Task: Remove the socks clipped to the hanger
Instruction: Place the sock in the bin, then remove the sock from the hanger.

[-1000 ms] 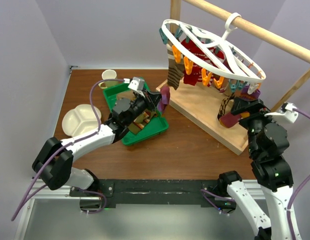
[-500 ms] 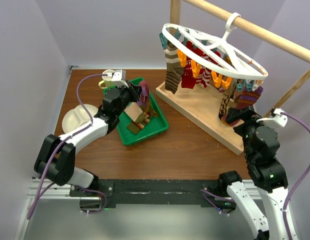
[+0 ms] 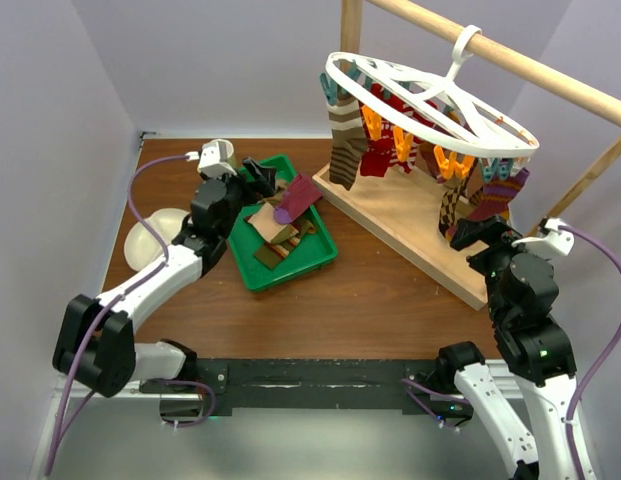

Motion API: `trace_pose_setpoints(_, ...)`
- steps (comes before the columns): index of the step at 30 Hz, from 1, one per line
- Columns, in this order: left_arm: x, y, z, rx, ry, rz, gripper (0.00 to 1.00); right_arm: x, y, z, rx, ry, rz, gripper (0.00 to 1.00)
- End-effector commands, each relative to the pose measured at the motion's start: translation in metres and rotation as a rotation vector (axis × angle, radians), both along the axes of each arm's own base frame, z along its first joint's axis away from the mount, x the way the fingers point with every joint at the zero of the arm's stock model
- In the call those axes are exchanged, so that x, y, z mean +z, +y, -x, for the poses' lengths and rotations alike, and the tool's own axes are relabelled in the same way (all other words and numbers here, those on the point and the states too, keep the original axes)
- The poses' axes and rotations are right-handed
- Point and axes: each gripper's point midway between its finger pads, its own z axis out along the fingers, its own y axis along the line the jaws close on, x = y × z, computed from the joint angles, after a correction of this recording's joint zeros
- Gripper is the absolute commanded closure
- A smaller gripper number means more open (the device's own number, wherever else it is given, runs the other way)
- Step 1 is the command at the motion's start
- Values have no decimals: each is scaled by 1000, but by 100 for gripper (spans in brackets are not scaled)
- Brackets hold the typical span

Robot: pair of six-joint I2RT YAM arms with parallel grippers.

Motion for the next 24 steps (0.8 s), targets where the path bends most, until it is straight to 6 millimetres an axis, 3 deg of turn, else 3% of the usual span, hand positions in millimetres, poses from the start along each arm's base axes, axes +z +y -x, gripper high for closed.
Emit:
trace_pose_setpoints(1, 31, 3, 6, -11, -96, -17, 12, 6, -3, 0, -9, -14, 20, 4)
trace_pose_setpoints(7, 31, -48, 21, -196, -122, -41, 15, 12, -4, 0, -15, -23, 24, 4)
trace_pose_setpoints(14, 26, -154, 58, -469, -178, -16, 19, 30, -8, 9, -24, -54, 25, 4)
trace_pose_setpoints(15, 18, -171, 61, -525, -181, -12, 20, 34, -9, 12, -25, -65, 23, 4)
trace_pose_setpoints(16, 25, -184, 63, -554, -207, -8, 21, 36, -10, 14, -27, -66, 23, 4)
trace_pose_setpoints(17, 24, -207, 77, -622, -218, -8, 22, 38, -11, 15, -30, -70, 23, 4)
trace_pose_setpoints(18, 11, -224, 78, -653, -208, -21, 22, 43, -12, 18, -33, -81, 24, 4)
trace_pose_setpoints(20, 20, -257, 90, -722, -257, -20, 23, 46, -13, 21, -32, -86, 27, 4)
trace_pose_setpoints(21, 4, -272, 91, -758, -251, -28, 23, 50, -15, 23, -37, -94, 29, 4)
trace_pose_setpoints(23, 12, -298, 94, -815, -291, -5, 24, 51, -14, 25, -34, -88, 30, 4)
trace_pose_setpoints(24, -7, -314, 96, -872, -282, -11, 24, 53, -15, 26, -34, -94, 28, 4)
